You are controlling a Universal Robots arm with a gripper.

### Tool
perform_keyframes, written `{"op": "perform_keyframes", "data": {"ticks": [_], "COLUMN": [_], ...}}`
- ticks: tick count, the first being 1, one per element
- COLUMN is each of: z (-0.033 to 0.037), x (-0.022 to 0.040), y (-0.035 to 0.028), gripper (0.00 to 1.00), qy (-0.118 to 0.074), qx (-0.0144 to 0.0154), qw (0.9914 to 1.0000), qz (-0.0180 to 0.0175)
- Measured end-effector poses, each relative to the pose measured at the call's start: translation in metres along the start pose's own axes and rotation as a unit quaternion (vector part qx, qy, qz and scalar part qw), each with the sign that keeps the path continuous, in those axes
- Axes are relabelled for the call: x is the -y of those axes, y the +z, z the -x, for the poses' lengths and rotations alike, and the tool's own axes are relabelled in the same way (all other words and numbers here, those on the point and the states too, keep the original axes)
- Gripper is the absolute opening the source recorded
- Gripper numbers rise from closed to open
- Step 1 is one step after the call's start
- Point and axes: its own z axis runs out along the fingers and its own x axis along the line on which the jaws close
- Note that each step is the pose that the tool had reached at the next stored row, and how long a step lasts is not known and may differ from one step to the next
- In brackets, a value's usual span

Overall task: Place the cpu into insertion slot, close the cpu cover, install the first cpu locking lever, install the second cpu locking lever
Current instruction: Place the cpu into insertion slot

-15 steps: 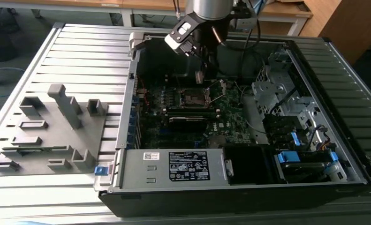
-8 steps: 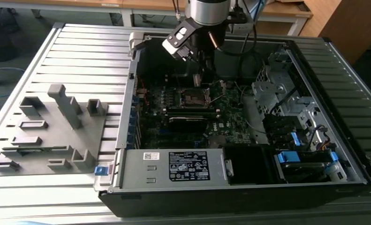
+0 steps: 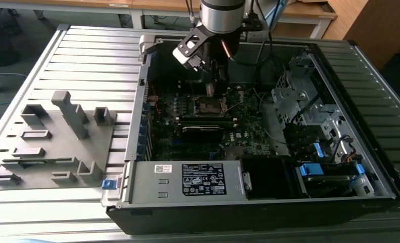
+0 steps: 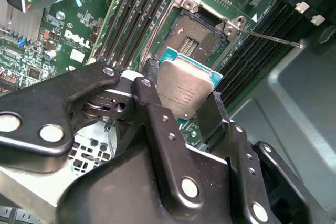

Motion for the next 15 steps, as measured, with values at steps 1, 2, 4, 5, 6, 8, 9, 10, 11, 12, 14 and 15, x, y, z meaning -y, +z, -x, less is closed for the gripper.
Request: {"op": "perform_keyframes", "data": {"ticks": [1, 2, 4, 5, 6, 8, 9, 10, 11, 12, 14, 15], "z": [0.0, 0.0, 0.0, 0.0, 0.0001, 0.0001, 0.0001, 0.0002, 0.0002, 0.0002, 0.0003, 0.0002], "x": [0.0, 0.0, 0.0007, 0.0009, 0.0011, 0.0018, 0.0022, 0.0026, 0.0032, 0.004, 0.0061, 0.0067], "y": [0.0, 0.0, 0.0016, 0.0027, 0.0042, 0.0077, 0.0096, 0.0114, 0.0131, 0.0148, 0.0178, 0.0187], "gripper": [0.54, 0.54, 0.54, 0.54, 0.54, 0.54, 0.54, 0.54, 0.54, 0.54, 0.54, 0.54], "qy": [0.0, 0.0, 0.0, 0.0, 0.0, 0.0, 0.0, 0.0, 0.0, 0.0, 0.0, 0.0], "qx": [0.0, 0.0, -0.0002, -0.0002, -0.0002, -0.0001, -0.0001, -0.0002, -0.0001, -0.0001, -0.0001, -0.0002], "qw": [1.0, 1.0, 1.0, 1.0, 1.0, 1.0, 1.0, 1.0, 1.0, 1.0, 1.0, 1.0], "qz": [0.0, 0.0, 0.0001, 0.0001, 0.0, 0.0, 0.0, 0.0001, 0.0, 0.0, 0.0, 0.0001]}}
